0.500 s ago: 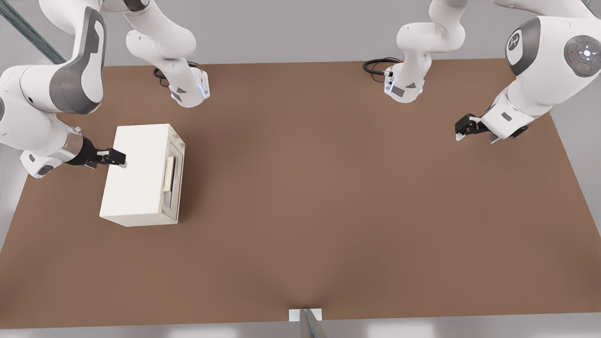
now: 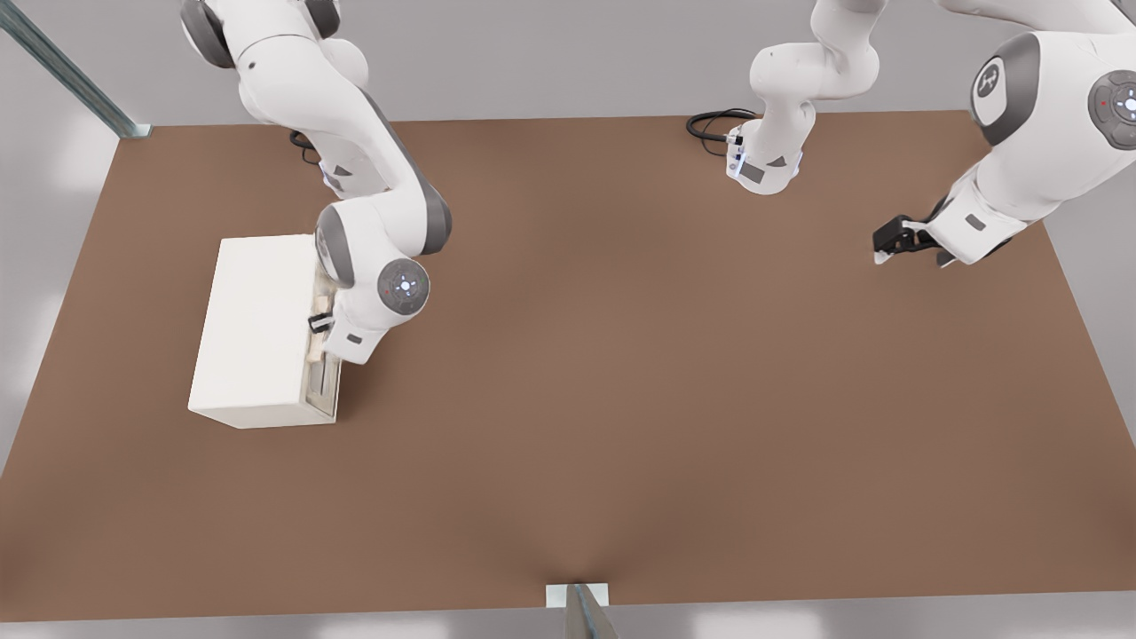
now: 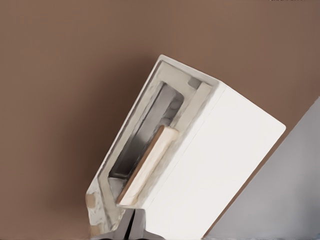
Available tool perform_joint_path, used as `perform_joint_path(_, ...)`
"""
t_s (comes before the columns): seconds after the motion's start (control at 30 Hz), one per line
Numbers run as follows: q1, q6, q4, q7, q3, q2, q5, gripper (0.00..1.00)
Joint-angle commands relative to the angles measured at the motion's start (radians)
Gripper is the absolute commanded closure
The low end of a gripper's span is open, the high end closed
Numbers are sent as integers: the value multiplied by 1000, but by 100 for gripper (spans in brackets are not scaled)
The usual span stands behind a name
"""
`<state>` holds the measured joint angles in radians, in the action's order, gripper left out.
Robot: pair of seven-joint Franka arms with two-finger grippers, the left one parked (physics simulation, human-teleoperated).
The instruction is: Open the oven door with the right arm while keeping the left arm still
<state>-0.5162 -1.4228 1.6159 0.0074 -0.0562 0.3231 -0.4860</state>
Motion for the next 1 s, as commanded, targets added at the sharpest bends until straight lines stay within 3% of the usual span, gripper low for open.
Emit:
perform_joint_path(0.0,-21,18,5,140,-1,24,-189,79)
perform_joint_path(0.2,51,-45,25,218,-10,132,-283,79)
perform_joint_path(0.5,-1,-41,110,258,1,68,-235,79)
perform_joint_path(0.97,7,-102,200,301,1,74,-215,79)
